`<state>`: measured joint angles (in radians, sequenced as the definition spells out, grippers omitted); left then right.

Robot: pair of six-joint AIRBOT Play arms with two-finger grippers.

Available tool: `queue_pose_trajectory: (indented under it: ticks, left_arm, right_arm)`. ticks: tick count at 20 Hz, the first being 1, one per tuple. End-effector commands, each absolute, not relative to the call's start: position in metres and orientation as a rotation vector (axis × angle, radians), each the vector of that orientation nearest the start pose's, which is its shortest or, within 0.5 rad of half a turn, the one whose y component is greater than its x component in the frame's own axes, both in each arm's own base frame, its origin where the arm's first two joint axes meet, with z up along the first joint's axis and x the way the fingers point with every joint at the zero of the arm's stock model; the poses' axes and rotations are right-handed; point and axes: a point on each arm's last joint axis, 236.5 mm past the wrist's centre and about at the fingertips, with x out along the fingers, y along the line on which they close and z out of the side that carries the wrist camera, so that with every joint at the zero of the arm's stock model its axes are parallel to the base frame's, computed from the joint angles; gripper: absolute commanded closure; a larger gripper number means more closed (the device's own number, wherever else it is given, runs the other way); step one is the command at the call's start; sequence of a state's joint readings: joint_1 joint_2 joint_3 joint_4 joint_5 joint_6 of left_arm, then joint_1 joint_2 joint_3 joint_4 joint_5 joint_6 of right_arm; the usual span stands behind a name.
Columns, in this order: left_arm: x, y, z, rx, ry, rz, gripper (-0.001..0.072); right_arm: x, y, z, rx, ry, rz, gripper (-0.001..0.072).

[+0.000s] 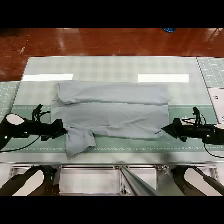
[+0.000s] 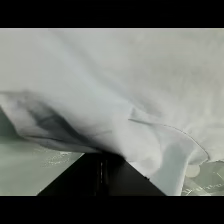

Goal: Fold the shirts.

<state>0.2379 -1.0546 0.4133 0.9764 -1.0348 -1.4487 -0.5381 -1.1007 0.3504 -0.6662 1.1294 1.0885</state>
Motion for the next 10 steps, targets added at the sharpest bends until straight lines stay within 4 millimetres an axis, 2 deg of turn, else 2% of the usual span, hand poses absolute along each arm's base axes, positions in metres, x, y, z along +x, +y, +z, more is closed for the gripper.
queue_pose_trajectory:
  ticks: [1, 4, 7, 10]
  left_arm:
    - [0.241, -0.061, -0.094, -0.736, 1.451, -0.068, 0.0690]
    - [0.290, -0.053, -0.052, -0.709, 1.314, -0.100, 0.0690]
    - [0.343, -0.053, -0.005, -0.717, 1.183, -0.165, 0.0690]
    - [0.388, -0.050, 0.003, -0.700, 1.174, -0.189, 0.0690]
  right_arm:
    - [0.255, 0.061, -0.073, 1.040, 1.238, 0.293, 0.0691]
    - [0.284, 0.044, -0.047, 0.986, 1.176, 0.300, 0.0691]
    - [0.320, 0.019, -0.013, 0.892, 1.090, 0.291, 0.0691]
    - [0.350, -0.001, 0.006, 0.874, 1.074, 0.283, 0.0691]
